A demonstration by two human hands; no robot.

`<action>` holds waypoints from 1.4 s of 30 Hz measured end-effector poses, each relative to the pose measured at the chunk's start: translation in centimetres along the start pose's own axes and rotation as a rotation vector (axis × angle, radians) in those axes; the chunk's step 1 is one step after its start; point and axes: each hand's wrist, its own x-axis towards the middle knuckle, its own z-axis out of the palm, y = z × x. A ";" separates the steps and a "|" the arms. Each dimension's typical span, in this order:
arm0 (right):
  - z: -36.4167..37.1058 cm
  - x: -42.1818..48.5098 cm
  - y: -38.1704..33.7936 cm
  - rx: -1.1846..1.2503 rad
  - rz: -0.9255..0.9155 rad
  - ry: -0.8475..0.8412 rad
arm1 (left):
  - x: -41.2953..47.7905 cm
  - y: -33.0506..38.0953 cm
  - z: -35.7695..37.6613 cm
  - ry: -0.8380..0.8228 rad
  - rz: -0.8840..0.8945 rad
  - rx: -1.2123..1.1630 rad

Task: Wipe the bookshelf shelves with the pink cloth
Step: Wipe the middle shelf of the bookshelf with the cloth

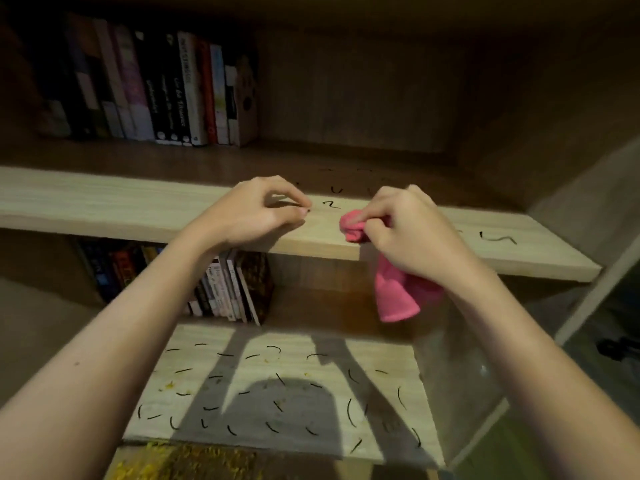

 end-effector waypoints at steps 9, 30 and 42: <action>0.5 0.2 1.1 0.114 -0.074 0.001 | 0.0 1.1 1.9 0.136 0.054 0.268; -0.7 0.4 2.0 -0.016 0.128 0.031 | 0.5 0.8 2.3 0.221 -0.055 0.296; 0.8 1.7 0.2 -0.045 0.048 -0.034 | 0.7 1.0 2.3 0.243 -0.071 0.266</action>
